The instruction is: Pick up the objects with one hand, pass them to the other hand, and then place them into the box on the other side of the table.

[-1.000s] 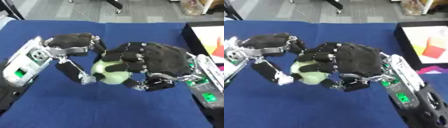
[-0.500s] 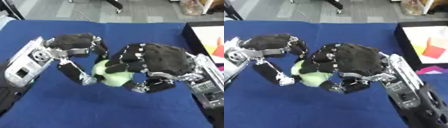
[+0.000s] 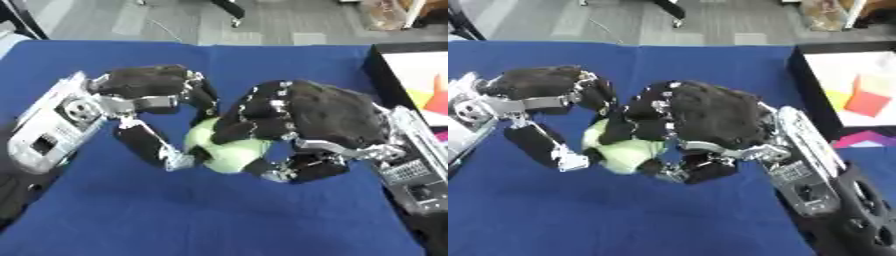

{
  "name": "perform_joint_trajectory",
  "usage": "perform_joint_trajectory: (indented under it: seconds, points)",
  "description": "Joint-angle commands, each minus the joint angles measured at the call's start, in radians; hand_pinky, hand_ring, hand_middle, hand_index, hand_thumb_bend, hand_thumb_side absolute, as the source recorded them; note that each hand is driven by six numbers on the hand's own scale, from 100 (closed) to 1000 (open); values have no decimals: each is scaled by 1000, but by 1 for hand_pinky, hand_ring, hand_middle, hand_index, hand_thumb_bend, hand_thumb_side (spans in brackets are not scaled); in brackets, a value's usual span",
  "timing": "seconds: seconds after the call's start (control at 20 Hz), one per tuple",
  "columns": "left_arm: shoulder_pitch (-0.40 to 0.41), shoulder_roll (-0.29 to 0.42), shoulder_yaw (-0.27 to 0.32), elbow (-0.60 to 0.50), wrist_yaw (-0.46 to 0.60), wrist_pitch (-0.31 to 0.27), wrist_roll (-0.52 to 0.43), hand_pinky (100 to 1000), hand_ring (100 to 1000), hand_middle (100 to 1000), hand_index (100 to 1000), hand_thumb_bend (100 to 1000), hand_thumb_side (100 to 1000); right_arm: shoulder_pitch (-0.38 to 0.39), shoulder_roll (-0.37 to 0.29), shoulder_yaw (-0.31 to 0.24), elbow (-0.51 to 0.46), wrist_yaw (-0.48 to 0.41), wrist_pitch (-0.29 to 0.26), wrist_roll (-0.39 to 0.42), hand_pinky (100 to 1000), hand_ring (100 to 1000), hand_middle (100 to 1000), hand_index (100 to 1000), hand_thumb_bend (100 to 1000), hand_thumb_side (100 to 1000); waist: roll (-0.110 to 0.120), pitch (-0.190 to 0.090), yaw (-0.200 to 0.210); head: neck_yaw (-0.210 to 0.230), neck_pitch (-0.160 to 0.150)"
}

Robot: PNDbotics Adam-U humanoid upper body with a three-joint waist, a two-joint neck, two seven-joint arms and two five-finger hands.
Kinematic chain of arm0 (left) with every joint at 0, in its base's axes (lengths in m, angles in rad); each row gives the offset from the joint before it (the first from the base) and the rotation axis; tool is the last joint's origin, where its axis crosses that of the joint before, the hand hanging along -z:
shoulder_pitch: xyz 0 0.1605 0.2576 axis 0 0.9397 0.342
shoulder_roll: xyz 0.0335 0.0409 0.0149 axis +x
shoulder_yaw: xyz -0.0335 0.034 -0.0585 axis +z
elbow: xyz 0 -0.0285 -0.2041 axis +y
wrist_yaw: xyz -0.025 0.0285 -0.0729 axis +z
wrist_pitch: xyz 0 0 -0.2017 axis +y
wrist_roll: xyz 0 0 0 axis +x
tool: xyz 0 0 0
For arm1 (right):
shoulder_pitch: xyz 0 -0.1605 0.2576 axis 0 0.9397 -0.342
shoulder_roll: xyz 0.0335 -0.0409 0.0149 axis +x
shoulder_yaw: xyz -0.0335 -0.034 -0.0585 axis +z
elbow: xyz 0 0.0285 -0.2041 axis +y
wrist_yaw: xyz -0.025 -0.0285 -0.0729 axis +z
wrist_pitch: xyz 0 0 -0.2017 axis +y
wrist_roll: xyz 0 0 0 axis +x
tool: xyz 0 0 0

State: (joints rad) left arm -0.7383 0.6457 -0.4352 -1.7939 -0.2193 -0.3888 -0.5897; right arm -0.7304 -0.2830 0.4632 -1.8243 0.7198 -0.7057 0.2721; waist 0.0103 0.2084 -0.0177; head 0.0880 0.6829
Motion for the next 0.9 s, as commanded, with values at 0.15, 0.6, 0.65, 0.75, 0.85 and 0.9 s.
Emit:
perform_joint_trajectory:
  seconds: [0.15, 0.6, 0.65, 0.75, 0.85, 0.9]
  points:
    - [-22, 1, 14, -39, 38, 27, -13, 685, 430, 319, 491, 100, 333, -15, 1, 3, 10, 53, 13, -58, 619, 672, 560, 835, 100, 100, 2, -22, 2, -6, 1]
    - [-33, -7, 18, -48, 97, 76, -48, 692, 452, 352, 523, 100, 390, -11, -5, 6, 7, 73, 31, -152, 534, 581, 372, 757, 100, 100, 3, -22, 1, -13, 3]
    - [-35, -9, 19, -47, 106, 81, -54, 695, 458, 361, 532, 100, 402, -11, -6, 6, 7, 74, 34, -163, 523, 570, 341, 744, 100, 100, 3, -22, 2, -14, 3]
    - [-39, -10, 22, -47, 122, 89, -68, 699, 467, 374, 544, 100, 412, -11, -6, 6, 8, 77, 40, -182, 511, 557, 307, 729, 100, 100, 3, -22, 2, -16, 4]
    - [-42, -11, 27, -48, 134, 93, -79, 708, 485, 400, 569, 100, 436, -10, -7, 5, 8, 78, 47, -201, 489, 536, 243, 679, 100, 100, 3, -22, 2, -17, 4]
    - [-43, -12, 29, -49, 139, 94, -83, 711, 495, 416, 584, 100, 460, -10, -7, 3, 8, 79, 52, -211, 477, 524, 214, 642, 100, 100, 3, -22, 2, -17, 4]
